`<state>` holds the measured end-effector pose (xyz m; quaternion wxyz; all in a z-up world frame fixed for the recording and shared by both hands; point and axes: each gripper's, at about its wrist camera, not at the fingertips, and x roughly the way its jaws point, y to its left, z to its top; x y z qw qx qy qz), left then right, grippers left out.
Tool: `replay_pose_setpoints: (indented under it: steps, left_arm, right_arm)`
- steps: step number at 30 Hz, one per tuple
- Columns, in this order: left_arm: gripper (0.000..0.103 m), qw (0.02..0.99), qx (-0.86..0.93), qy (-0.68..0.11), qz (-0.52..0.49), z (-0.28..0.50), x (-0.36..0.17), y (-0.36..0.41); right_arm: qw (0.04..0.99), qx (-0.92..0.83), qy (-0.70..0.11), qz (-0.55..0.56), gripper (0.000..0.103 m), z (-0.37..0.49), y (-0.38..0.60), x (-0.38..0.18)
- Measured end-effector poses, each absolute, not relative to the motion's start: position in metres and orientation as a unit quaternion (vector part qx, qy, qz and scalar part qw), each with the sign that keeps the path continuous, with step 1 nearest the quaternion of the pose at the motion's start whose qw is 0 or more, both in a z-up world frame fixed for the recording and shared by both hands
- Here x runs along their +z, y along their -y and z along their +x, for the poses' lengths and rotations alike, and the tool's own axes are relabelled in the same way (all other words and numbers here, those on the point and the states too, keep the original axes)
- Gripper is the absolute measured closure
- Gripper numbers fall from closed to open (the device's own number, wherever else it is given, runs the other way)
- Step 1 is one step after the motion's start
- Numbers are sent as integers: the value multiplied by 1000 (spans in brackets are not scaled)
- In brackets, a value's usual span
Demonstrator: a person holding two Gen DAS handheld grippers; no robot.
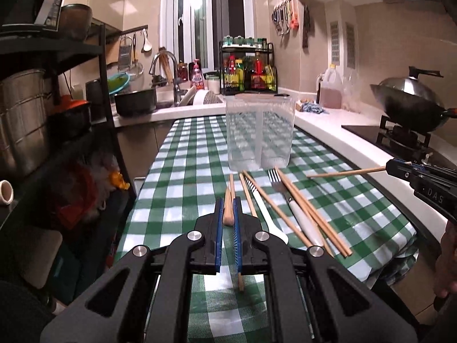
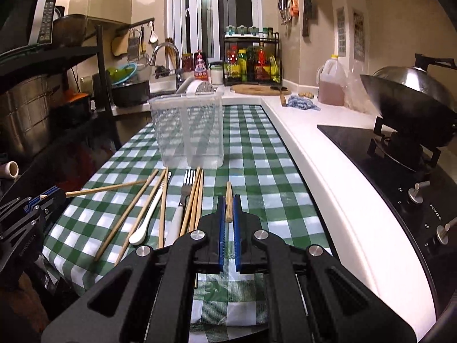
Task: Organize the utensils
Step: 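Lift both held chopsticks and carry them over the clear container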
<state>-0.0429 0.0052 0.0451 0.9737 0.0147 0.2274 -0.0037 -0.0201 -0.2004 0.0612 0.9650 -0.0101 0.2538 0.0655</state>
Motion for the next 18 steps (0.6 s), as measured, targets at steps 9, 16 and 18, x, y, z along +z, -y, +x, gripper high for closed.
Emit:
replay_pose_setpoints:
  steps: [9, 16, 18]
  left_arm:
    - [96, 980, -12, -200, 3, -41, 75, -14]
    - [96, 982, -17, -186, -11, -24, 107, -26]
    - [96, 981, -23, -190, -14, -16, 117, -30]
  right_arm:
    - [970, 72, -231, 2, 98, -23, 204, 88]
    - [971, 79, -227, 10, 98, -13, 200, 115]
    - [968, 86, -234, 13, 98, -6, 197, 123]
